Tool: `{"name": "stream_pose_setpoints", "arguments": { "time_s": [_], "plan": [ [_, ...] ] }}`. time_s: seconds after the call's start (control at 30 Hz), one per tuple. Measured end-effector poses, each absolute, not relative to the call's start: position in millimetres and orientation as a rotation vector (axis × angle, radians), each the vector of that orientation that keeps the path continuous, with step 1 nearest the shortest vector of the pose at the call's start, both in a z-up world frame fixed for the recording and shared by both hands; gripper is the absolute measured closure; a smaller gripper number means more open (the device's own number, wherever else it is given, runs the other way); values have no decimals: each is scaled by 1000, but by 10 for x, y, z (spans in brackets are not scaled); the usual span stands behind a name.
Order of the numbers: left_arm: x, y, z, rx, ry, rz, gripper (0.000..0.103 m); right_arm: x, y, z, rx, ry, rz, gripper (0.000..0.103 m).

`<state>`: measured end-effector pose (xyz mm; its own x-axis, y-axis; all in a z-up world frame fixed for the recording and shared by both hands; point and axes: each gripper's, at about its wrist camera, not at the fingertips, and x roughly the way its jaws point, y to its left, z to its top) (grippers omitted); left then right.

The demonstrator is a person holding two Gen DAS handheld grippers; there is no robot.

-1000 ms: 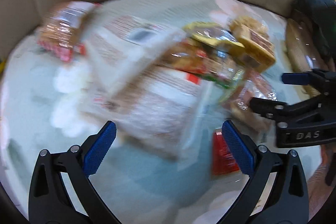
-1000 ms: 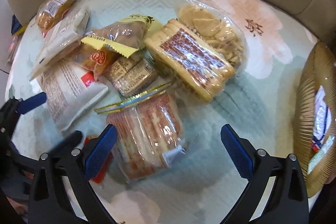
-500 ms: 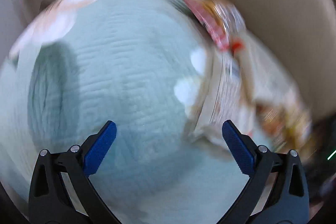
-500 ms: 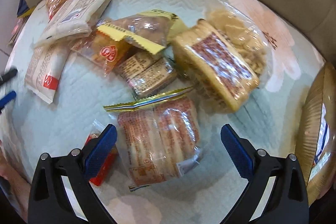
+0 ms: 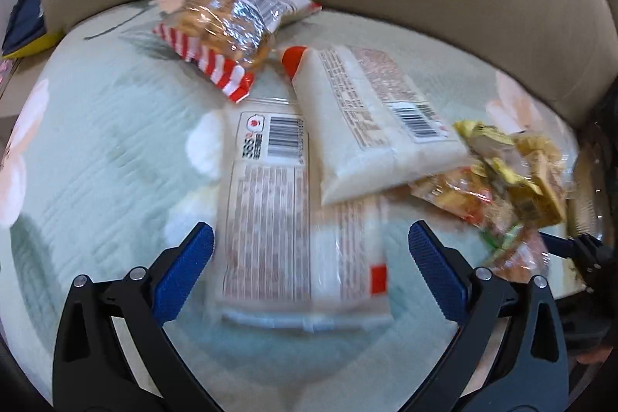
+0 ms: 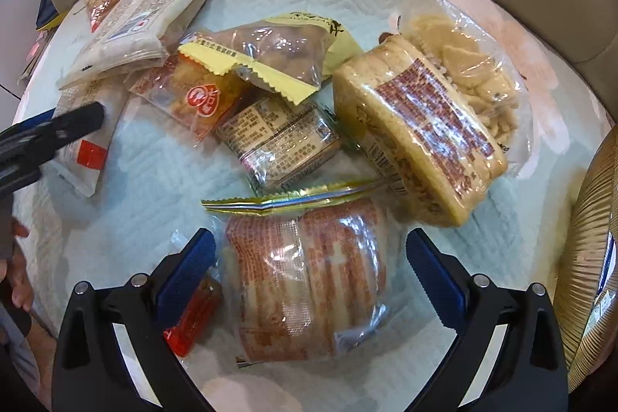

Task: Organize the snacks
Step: 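Lower the left tool over the white bread packet while the right tool nears the wafer-roll packet, then grasp the striped wafer-roll packet with the right tool while the left tool grasps the white bread packet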

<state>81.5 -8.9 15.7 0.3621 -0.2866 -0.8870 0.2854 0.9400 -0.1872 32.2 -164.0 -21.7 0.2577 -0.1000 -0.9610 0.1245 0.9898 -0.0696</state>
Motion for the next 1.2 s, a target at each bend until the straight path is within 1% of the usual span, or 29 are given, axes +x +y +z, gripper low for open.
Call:
{"name": "stream_pose_setpoints", "arguments": {
  "time_s": [0.07, 0.17, 0.2, 0.27, 0.4, 1.2],
  "plan": [
    [946, -79, 4, 27, 1185, -352, 3, 357, -1634, -252, 12, 1307, -150, 5],
    [810, -230, -83, 173, 1063, -329, 3, 395, -1654, -338, 15, 1312, -151, 5],
    [735, -252, -103, 186, 1009, -314, 3, 391, -1653, -341, 18, 1303, -152, 5],
    [682, -217, -126, 155, 968, -312, 3, 363, -1650, -350, 20, 1274, -152, 5],
    [682, -203, -143, 160, 972, -314, 3, 307, -1598, -379, -2, 1213, -161, 5],
    [641, -147, -67, 167, 954, -302, 3, 275, -1657, -262, 18, 1235, -162, 5]
  ]
}}
